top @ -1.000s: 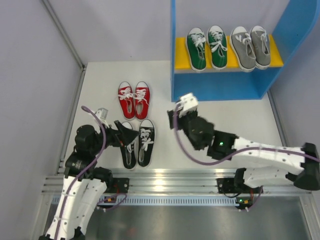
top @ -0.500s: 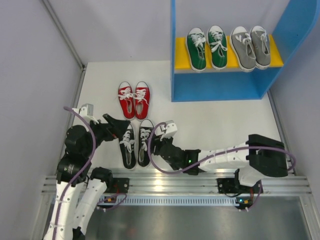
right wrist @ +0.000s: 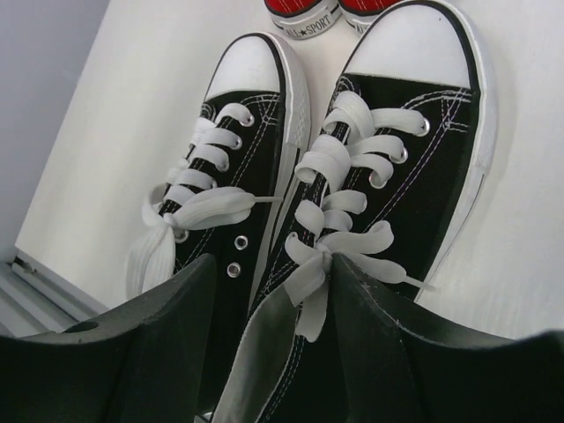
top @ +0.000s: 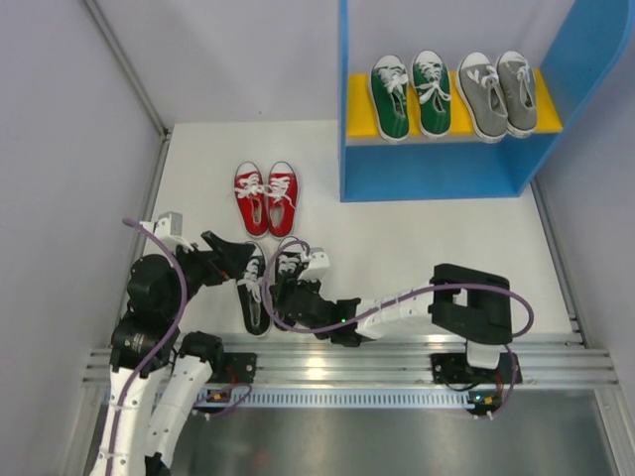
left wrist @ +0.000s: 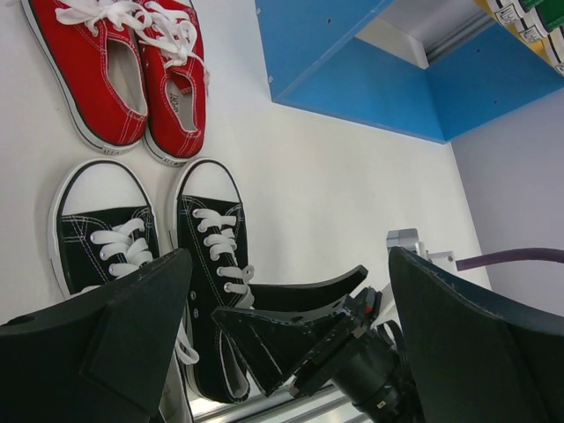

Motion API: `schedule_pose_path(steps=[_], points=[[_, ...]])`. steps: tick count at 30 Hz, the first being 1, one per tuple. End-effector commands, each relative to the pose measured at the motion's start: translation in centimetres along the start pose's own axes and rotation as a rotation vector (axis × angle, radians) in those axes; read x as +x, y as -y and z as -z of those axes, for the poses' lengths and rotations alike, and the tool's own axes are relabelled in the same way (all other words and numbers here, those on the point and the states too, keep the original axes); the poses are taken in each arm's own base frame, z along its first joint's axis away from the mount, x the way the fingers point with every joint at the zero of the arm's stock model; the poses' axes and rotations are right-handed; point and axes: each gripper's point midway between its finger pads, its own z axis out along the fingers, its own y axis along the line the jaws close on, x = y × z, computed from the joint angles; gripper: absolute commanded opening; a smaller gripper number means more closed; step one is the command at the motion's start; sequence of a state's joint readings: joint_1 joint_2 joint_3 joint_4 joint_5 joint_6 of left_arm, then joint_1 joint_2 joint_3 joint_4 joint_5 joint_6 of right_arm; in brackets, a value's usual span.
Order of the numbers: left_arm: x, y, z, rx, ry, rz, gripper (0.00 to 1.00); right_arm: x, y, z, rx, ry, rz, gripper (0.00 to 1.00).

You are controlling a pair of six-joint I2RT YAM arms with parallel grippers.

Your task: Place and organize the shoes onto the shoe shelf

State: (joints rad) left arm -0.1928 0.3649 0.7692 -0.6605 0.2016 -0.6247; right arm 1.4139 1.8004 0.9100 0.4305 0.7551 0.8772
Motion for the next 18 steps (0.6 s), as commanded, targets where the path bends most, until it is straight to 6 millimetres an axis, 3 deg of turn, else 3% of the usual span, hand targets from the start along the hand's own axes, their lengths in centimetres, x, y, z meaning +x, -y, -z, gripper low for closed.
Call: schedule_pose_path(steps=[1, 7, 11, 13, 18], points=[[-0.6, 0.6, 0.5, 0.022, 0.028, -0.015, 0.99, 0.4, -1.4, -0.7, 0.026, 0.008, -0.04, 0.54], [-0.3, 0.6, 0.5, 0.029, 0.02, -0.018, 0.99, 2.6, 1.3, -2.5, 0.174, -0.008, 0.023, 0.52], [-0.2, 0.7, 0.6, 0.038, 0.017, -0.021, 0.99, 4.2, 4.7, -3.3, 0.271, 0.011, 0.029, 0.45], [0.0, 0.7, 0.6, 0.041, 0.011, -0.021, 0.99, 4.7, 5.9, -3.5, 0.298, 0.031, 0.037, 0.39], [0.0, 0.8, 0.5, 0.044, 0.005, -0.019, 0.99, 4.6, 7.4, -3.1, 0.308, 0.063, 0.082, 0.07]])
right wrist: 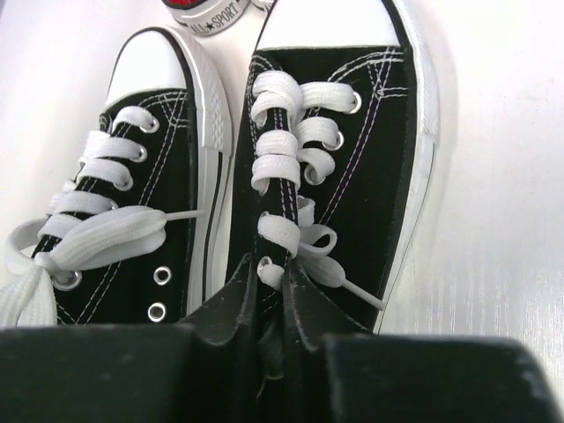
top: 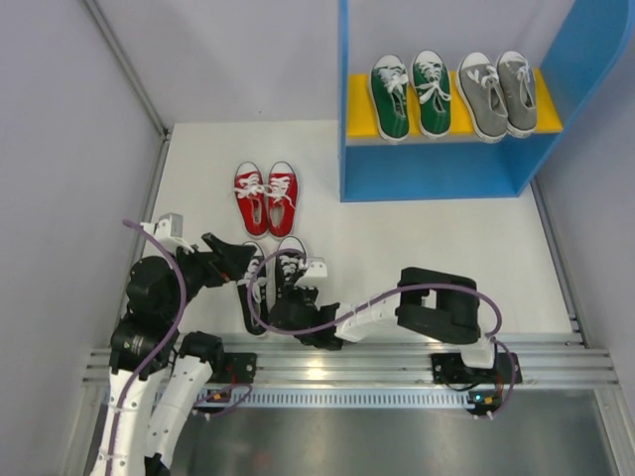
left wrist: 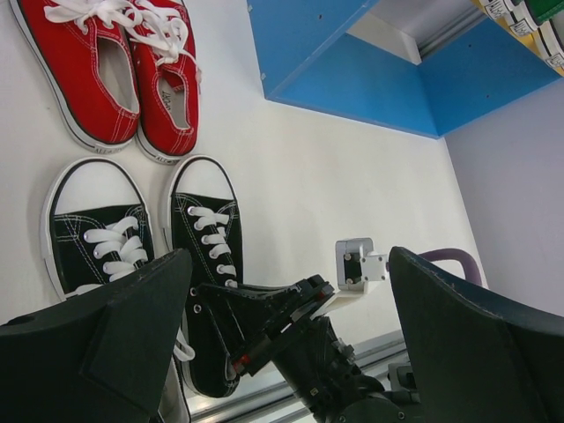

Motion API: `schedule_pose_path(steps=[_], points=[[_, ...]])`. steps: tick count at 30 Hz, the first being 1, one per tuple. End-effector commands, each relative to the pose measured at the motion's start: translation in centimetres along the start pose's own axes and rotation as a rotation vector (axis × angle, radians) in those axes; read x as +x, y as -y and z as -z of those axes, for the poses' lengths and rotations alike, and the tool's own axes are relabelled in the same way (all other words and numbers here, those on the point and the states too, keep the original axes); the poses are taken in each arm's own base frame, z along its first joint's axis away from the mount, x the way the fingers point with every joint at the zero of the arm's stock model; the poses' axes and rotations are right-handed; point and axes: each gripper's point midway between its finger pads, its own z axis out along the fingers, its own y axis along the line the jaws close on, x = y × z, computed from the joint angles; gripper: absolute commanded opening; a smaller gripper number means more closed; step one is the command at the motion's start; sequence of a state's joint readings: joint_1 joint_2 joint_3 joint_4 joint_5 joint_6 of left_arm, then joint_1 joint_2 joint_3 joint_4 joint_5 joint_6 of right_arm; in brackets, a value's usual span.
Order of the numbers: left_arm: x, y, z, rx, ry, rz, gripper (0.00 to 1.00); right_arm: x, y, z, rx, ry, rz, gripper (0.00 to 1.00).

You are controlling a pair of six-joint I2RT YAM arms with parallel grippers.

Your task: Place and organize the shoes onto the shoe shelf

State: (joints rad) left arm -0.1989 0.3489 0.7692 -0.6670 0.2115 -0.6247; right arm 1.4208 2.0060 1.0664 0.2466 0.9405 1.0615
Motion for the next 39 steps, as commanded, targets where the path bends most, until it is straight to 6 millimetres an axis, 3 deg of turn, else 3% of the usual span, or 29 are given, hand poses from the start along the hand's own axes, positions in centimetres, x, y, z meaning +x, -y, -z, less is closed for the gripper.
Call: schedule_pose_path(steps=[1, 3, 4, 5, 7, 10, 11, 15, 16, 17, 23, 26, 29, 32, 38, 39], points=[[-0.1, 0.5, 0.1, 0.026, 0.004, -0.015, 0.99, 1.0, 3.9, -0.6, 0.071, 0.023, 0.102, 0.03], [-0.2, 0.7, 0.2, 0.03, 0.005, -0.021, 0.99, -0.6, 4.6, 0.5, 0.064, 0.042, 0.122, 0.0], [-0.3, 0.6, 0.2, 0.027, 0.006, -0.022, 0.99, -0.8, 5.8, 1.1, 0.066, 0.046, 0.178, 0.0], [-0.3, 0.6, 0.2, 0.025, 0.005, -0.021, 0.99, -2.6, 5.4, 2.0, 0.042, 0.06, 0.174, 0.0], [-0.3, 0.6, 0.2, 0.028, 0.007, -0.024, 0.99, -3.6, 6.4, 3.1, 0.026, 0.045, 0.238, 0.0], [0.0, 0.5, 0.1, 0.026, 0.001, -0.018, 0.99, -5.0, 10.5, 5.2, 0.052, -0.009, 0.301, 0.0], [0.1, 0.3, 0.0, 0.022, -0.002, -0.014, 0.99, -6.5, 11.6, 6.4, 0.066, -0.007, 0.303, 0.0], [0.3, 0.2, -0.1, 0.021, -0.008, -0.008, 0.99, -9.1, 16.7, 9.6, 0.142, -0.002, 0.291, 0.0], [0.3, 0.3, -0.1, 0.024, -0.009, -0.005, 0.99, -10.8, 17.7, 10.6, 0.16, 0.031, 0.265, 0.0], [0.5, 0.2, -0.1, 0.023, -0.014, -0.003, 0.99, -11.2, 20.0, 11.5, 0.215, 0.02, 0.319, 0.0], [0.7, 0.3, -0.4, 0.031, -0.021, 0.013, 0.99, -16.8, 25.5, 15.1, 0.34, 0.144, 0.245, 0.0], [0.8, 0.4, -0.5, 0.04, -0.027, 0.023, 0.99, -18.4, 25.1, 15.2, 0.304, 0.209, 0.177, 0.0], [1.0, 0.5, -0.5, 0.047, -0.036, 0.026, 0.99, -20.7, 26.3, 15.3, 0.376, 0.243, 0.161, 0.0], [1.1, 0.5, -0.6, 0.05, -0.038, 0.028, 0.99, -23.3, 27.7, 15.1, 0.448, 0.247, 0.25, 0.0], [1.5, 0.4, -1.0, 0.065, -0.039, 0.039, 0.99, -26.8, 30.2, 12.5, 0.434, 0.22, 0.225, 0.0], [1.7, 0.4, -1.1, 0.07, -0.043, 0.039, 0.99, -27.5, 31.6, 11.9, 0.439, 0.212, 0.226, 0.0]])
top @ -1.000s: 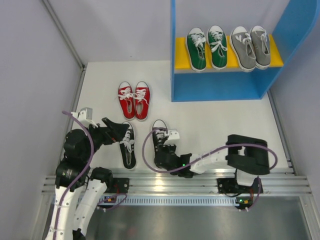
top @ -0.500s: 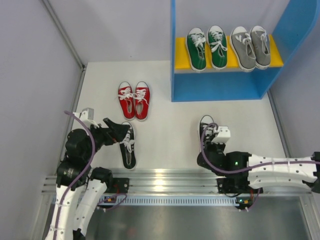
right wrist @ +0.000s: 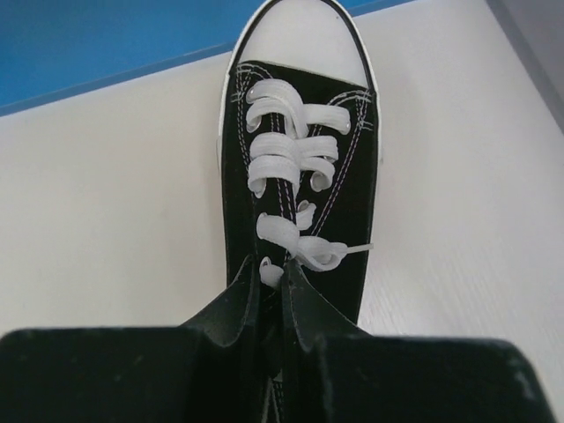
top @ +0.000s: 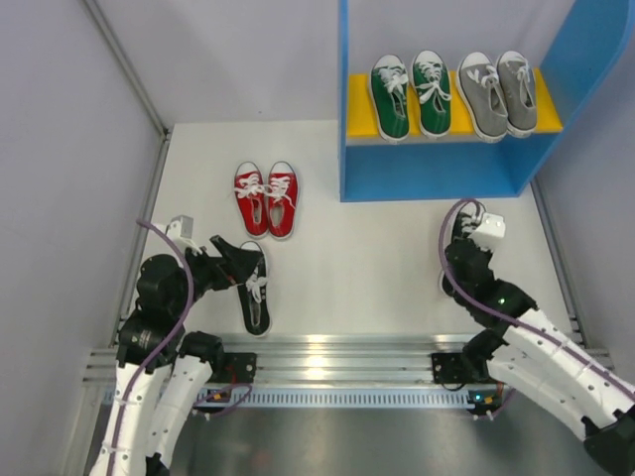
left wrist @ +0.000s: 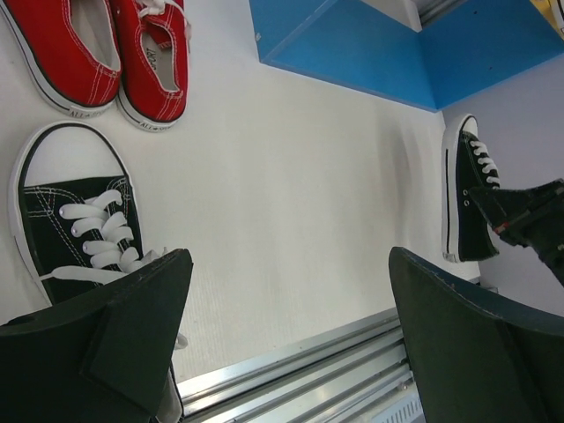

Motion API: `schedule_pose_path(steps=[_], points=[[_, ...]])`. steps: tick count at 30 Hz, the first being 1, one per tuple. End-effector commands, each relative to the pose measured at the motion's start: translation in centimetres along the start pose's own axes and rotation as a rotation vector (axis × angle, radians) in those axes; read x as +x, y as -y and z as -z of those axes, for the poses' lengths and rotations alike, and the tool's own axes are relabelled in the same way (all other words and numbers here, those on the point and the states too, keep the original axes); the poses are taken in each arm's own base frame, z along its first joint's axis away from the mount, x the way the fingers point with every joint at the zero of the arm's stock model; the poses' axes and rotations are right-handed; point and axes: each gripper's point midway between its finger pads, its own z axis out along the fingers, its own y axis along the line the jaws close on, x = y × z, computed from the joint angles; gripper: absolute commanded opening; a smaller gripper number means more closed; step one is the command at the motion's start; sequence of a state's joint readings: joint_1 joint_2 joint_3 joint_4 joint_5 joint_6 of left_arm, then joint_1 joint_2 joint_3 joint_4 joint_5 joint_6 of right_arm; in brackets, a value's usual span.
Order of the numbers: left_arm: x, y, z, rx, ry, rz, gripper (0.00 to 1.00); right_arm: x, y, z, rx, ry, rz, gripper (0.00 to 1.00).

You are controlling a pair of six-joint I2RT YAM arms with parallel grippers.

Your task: Place and organize the shoes onto the shoe shelf

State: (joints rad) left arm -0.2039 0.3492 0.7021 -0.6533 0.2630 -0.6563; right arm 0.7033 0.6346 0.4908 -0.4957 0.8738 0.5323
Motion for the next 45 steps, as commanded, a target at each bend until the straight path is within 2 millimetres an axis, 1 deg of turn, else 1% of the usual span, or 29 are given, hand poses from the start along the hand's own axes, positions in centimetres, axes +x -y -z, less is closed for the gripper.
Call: schedule_pose_path(steps=[1, 2, 3, 4, 5, 6, 7, 8, 11, 13, 14, 17, 18, 21, 22, 23, 24, 25, 26, 27, 29, 30, 32, 33, 35, 36, 39, 42, 45], points=[[-0.7, 1.0, -0.1, 0.058, 0.035, -0.007, 0.99, -4.8, -1.4, -2.3, -0.134, 0.092, -0.004, 0.0], [-0.7, 1.1, -0.2, 0.061, 0.037, -0.01, 0.99, -6.2, -1.4, -3.0, -0.153, 0.139, -0.006, 0.0], [-0.8, 1.1, -0.2, 0.061, 0.038, -0.012, 0.99, -6.5, -0.6, -3.9, -0.157, 0.138, -0.015, 0.0], [-0.8, 1.2, -0.2, 0.066, 0.038, -0.014, 0.99, -6.5, -0.6, -4.7, -0.168, 0.14, 0.007, 0.0], [-0.8, 1.2, -0.3, 0.07, 0.041, -0.014, 0.99, -8.3, -0.6, -5.2, -0.186, 0.214, 0.05, 0.0], [-0.8, 1.4, -0.3, 0.079, 0.037, -0.012, 0.99, -7.8, -0.6, -6.1, -0.212, 0.2, 0.078, 0.0], [-0.6, 1.3, -0.5, 0.079, 0.035, -0.01, 0.99, -8.1, -0.4, -6.5, -0.206, 0.203, 0.082, 0.0], [-0.7, 1.3, -0.5, 0.082, 0.038, -0.01, 0.99, -9.0, 0.0, -7.0, -0.211, 0.212, 0.076, 0.0], [-0.5, 1.3, -0.6, 0.092, 0.039, -0.006, 0.99, -9.3, 1.1, -8.6, -0.205, 0.204, 0.082, 0.0], [-0.3, 1.3, -0.9, 0.103, 0.034, -0.002, 0.99, -10.1, 1.1, -9.7, -0.231, 0.244, 0.155, 0.0], [-0.2, 1.4, -0.9, 0.108, 0.032, -0.001, 0.99, -10.3, 2.0, -10.3, -0.209, 0.251, 0.171, 0.0], [-0.2, 1.3, -1.0, 0.11, 0.034, -0.005, 0.99, -11.5, 3.2, -12.0, -0.212, 0.305, 0.159, 0.0], [-0.2, 1.3, -1.0, 0.111, 0.033, -0.008, 0.99, -11.3, 4.2, -12.8, -0.189, 0.302, 0.165, 0.0], [-0.3, 1.3, -0.9, 0.112, 0.039, -0.015, 0.99, -13.3, 4.9, -13.7, -0.171, 0.36, 0.169, 0.0], [-0.2, 1.2, -1.0, 0.11, 0.037, -0.016, 0.99, -12.8, 4.9, -14.7, -0.173, 0.341, 0.176, 0.0], [-0.2, 1.2, -1.0, 0.11, 0.037, -0.016, 0.99, -14.3, 4.7, -15.0, -0.186, 0.38, 0.181, 0.0], [-0.2, 1.2, -1.0, 0.109, 0.039, -0.016, 0.99, -14.7, 4.6, -15.5, -0.19, 0.384, 0.182, 0.0], [-0.2, 1.2, -1.0, 0.111, 0.038, -0.018, 0.99, -14.1, 4.6, -16.6, -0.199, 0.36, 0.186, 0.0], [-0.2, 1.2, -1.0, 0.111, 0.038, -0.018, 0.99, -15.9, 4.8, -16.7, -0.189, 0.425, 0.185, 0.0], [-0.3, 1.2, -1.0, 0.111, 0.041, -0.018, 0.99, -15.8, 4.7, -17.4, -0.194, 0.43, 0.182, 0.0], [-0.3, 1.1, -1.1, 0.108, 0.042, -0.02, 0.99, -16.9, 4.4, -17.9, -0.206, 0.474, 0.19, 0.0], [-0.3, 1.1, -1.1, 0.105, 0.044, -0.022, 0.99, -17.4, 4.3, -18.8, -0.217, 0.475, 0.204, 0.0], [-0.4, 1.0, -1.1, 0.102, 0.047, -0.027, 0.99, -18.1, 4.1, -19.6, -0.222, 0.493, 0.233, 0.0], [-0.4, 1.0, -1.1, 0.1, 0.049, -0.033, 0.99, -18.3, 4.0, -20.5, -0.234, 0.485, 0.237, 0.0], [-0.5, 0.7, -1.2, 0.089, 0.054, -0.034, 0.99, -19.0, 4.3, -21.4, -0.245, 0.49, 0.245, 0.0], [-0.5, 0.6, -1.3, 0.085, 0.057, -0.037, 0.99, -18.3, 4.3, -22.2, -0.253, 0.474, 0.248, 0.0], [-0.4, 0.3, -1.6, 0.072, 0.053, -0.04, 0.99, -18.5, 4.3, -23.2, -0.26, 0.485, 0.271, 0.0], [-0.2, 0.0, -1.8, 0.063, 0.044, -0.042, 0.99, -17.7, 4.7, -24.8, -0.273, 0.473, 0.276, 0.0], [-0.2, -0.3, -1.9, 0.051, 0.043, -0.043, 0.99, -17.4, 4.8, -25.8, -0.273, 0.464, 0.287, 0.0]])
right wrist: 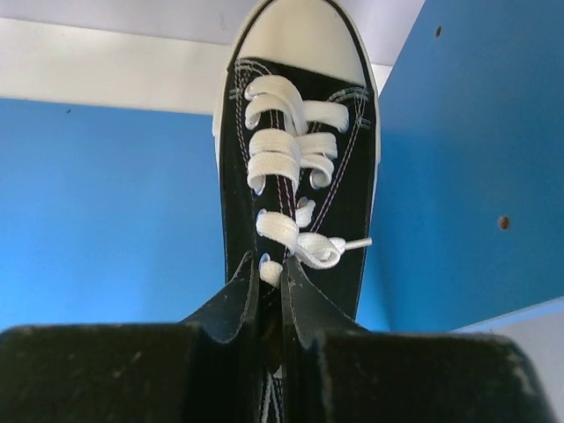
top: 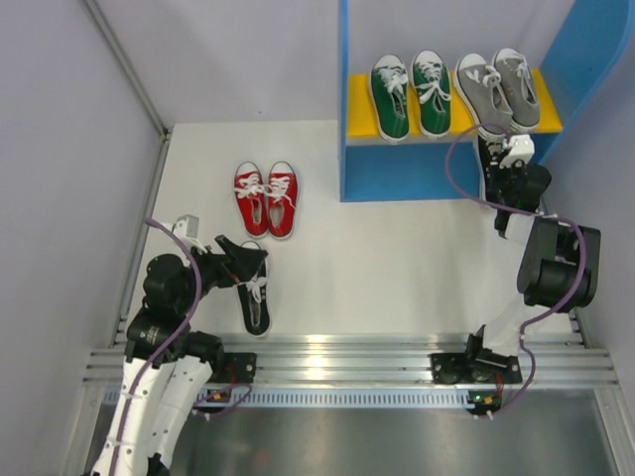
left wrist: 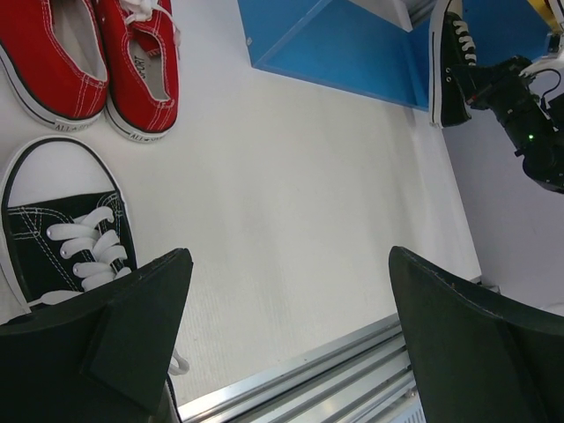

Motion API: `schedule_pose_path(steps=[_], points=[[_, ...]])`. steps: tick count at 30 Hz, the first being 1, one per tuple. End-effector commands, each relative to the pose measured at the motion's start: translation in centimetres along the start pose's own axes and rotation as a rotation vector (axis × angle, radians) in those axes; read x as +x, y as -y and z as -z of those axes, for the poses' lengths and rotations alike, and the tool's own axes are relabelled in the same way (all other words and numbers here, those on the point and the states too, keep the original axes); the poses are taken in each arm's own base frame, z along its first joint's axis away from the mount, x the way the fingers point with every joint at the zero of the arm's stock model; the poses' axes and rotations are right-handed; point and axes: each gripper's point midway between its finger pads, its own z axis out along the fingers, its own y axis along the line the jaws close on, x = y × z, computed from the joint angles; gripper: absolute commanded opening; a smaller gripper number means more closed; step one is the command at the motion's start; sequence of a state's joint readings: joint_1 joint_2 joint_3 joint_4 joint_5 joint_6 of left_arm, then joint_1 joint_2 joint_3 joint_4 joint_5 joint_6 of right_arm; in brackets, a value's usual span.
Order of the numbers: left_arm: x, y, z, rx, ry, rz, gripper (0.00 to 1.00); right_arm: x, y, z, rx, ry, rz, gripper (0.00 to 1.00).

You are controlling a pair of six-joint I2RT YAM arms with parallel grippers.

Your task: Place and organize the shoes onto the shoe shelf

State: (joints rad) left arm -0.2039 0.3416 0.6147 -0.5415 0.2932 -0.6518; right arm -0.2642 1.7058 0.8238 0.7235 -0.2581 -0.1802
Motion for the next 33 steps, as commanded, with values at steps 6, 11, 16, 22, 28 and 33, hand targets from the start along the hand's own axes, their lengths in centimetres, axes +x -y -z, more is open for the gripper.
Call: schedule_pose_path(steps=[6, 11, 16, 22, 28, 33], points=[[-0.6, -0.2, -1.0, 0.0, 0.024, -0.018, 0.99, -3.5, 1.0, -2.5, -0.013, 0.162, 0.072, 0.0], [-0.6, -0.4, -1.2, -0.007, 0.019, -0.019, 0.99, -1.5, 0.8, -2.7, -0.009, 0.139, 0.059, 0.0], [-0.6, -0.3, -1.2, -0.004, 0.018, -0.022, 0.99, -0.8, 0.8, -3.2, -0.008, 0.139, 0.049, 0.0], [-0.8, -0.1, -1.1, 0.001, 0.023, -0.024, 0.99, -0.9, 1.3, -3.5, 0.018, 0.133, 0.036, 0.2], [-0.7, 0.0, -1.0, 0.01, 0.021, -0.027, 0.99, -1.2, 1.2, -2.7, 0.035, 0.165, 0.006, 0.51], [-0.9, 0.3, -0.8, 0.023, 0.032, -0.034, 0.99, -2.1, 1.1, -1.9, 0.043, 0.204, 0.006, 0.74]])
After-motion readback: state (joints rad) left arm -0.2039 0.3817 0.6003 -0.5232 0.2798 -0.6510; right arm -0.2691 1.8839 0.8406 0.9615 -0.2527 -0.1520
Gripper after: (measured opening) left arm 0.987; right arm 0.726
